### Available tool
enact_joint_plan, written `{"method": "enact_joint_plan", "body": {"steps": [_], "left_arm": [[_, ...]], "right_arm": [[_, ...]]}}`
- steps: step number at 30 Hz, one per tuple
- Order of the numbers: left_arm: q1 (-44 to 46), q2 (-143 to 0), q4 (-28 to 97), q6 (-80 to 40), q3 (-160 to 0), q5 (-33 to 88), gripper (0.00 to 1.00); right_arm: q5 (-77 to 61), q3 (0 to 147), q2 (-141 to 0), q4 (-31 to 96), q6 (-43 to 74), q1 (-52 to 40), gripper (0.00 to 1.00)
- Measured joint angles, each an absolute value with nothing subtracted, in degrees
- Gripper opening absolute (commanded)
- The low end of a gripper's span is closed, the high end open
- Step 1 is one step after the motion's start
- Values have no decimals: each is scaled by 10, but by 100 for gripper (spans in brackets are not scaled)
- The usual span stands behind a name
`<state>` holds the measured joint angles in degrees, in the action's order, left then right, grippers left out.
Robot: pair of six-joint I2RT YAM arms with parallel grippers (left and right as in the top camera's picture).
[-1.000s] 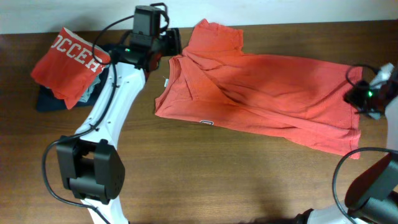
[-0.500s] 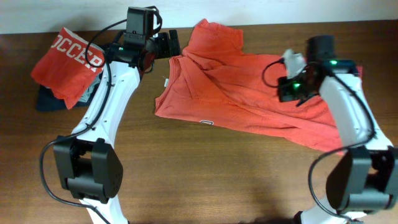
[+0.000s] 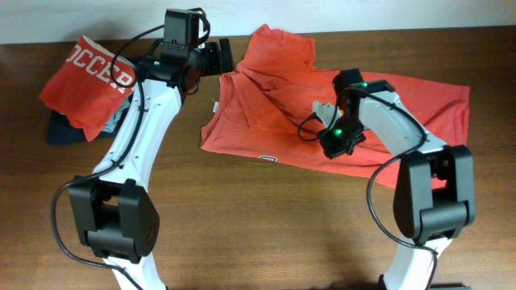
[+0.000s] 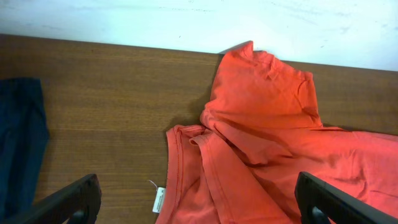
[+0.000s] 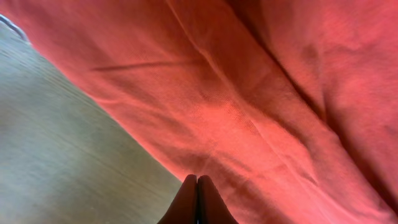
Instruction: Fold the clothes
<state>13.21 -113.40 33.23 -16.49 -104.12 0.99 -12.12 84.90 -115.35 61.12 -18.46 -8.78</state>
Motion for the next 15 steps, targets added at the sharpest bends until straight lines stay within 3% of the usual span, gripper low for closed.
{"method": "enact_joint_plan", "body": {"steps": [15], "left_arm": [[132, -1134, 332, -165, -1041, 10, 99]], "right_arm": [[-60, 848, -1199, 528, -186, -88, 4]]}}
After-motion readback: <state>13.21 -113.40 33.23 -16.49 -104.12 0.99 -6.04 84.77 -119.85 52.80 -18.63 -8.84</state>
